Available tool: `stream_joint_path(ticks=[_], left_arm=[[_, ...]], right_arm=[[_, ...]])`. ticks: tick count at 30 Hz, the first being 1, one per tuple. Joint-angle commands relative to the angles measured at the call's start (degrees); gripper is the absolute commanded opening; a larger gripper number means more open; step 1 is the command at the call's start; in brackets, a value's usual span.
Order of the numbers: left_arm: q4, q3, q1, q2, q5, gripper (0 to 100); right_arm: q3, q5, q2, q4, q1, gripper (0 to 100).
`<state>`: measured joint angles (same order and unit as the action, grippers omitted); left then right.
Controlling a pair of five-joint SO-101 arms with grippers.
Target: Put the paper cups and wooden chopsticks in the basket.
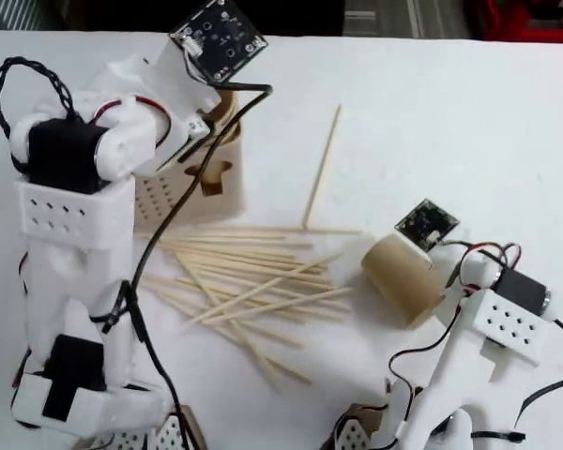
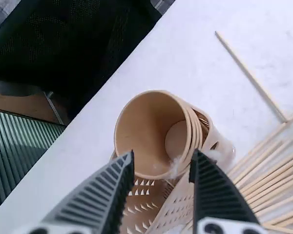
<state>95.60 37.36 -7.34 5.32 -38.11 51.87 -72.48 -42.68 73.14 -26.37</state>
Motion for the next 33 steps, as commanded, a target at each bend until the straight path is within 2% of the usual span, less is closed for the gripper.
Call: stream_joint_path(ticks=[1, 6, 10, 12, 17, 19, 22, 26, 33], left_arm=[[-0.3, 2.4, -0.8, 2.2, 2.5, 19], [1.9, 2.3, -0.7, 6.1, 4.9, 19], [4.4, 2.3, -0.6, 9.5, 6.5, 19], [5.0, 1.8, -0.2, 11.3, 7.5, 19], [6.6, 1.8, 3.2, 14.9, 11.2, 19], [6.7, 1.7, 6.3, 16.3, 12.5, 19], [6.7, 1.7, 11.0, 18.1, 14.8, 19], [6.8, -0.4, 16.7, 21.7, 15.1, 19], [5.5, -18.5, 17.8, 35.9, 15.0, 20]], right_arm=[[2.0, 0.0, -1.3, -4.2, 2.7, 24.4], [6.9, 0.3, -1.3, -11.0, 5.7, 24.4], [8.3, 6.5, -1.3, -16.3, 7.3, 24.0], [8.2, 8.7, -1.3, -17.5, 8.2, 19.7], [8.0, 9.8, -1.3, -17.8, 10.7, 0.9], [7.6, 12.0, -1.3, -17.8, 10.7, 3.3], [4.7, 17.6, -1.3, -17.2, 10.4, 1.9], [-1.9, 21.5, -1.3, -11.2, 10.7, 1.9], [-16.3, 27.4, -1.3, 0.6, 10.9, 1.9]])
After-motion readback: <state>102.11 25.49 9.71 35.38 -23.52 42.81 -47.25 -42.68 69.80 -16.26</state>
